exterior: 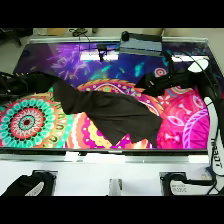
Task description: Fold the shirts.
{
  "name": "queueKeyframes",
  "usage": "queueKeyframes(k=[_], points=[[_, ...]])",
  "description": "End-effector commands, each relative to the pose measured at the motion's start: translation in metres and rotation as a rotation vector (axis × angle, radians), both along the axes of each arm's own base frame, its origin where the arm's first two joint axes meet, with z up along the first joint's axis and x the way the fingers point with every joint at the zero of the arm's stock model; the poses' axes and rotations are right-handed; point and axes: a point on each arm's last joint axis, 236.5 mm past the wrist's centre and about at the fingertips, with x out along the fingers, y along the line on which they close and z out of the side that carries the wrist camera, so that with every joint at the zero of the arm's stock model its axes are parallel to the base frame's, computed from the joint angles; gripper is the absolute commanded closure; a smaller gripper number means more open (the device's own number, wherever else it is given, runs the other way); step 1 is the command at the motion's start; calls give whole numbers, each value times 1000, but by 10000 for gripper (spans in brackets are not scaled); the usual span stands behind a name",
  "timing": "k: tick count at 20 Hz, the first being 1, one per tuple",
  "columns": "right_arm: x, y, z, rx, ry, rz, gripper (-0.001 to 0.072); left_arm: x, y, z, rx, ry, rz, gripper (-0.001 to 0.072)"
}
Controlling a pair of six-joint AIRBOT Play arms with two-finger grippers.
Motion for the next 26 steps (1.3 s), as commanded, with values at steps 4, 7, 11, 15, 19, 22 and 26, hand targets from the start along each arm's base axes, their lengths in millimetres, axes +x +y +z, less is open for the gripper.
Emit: queueKeyframes(k=[4, 7, 11, 15, 19, 22, 26], points=[[-75, -59, -45, -340, 212, 142, 117, 0, 2, -19, 9, 51, 12, 669], [-126, -60, -87, -338, 315, 119, 116, 0, 2, -19, 9, 52, 12, 669], [-181, -27, -153, -162, 496, -11, 72, 0, 2, -19, 8, 52, 12, 669], [-187, -19, -180, -104, 526, -133, 79, 0, 1, -19, 7, 52, 11, 669], [-175, 2, -191, -147, 448, -156, 79, 0, 1, -19, 7, 53, 11, 669], [-153, 19, -197, -176, 364, -243, 169, 0, 1, -19, 7, 52, 11, 669], [-124, 23, -166, -161, 240, -201, 681, -1, 2, -17, 6, 45, 11, 669]])
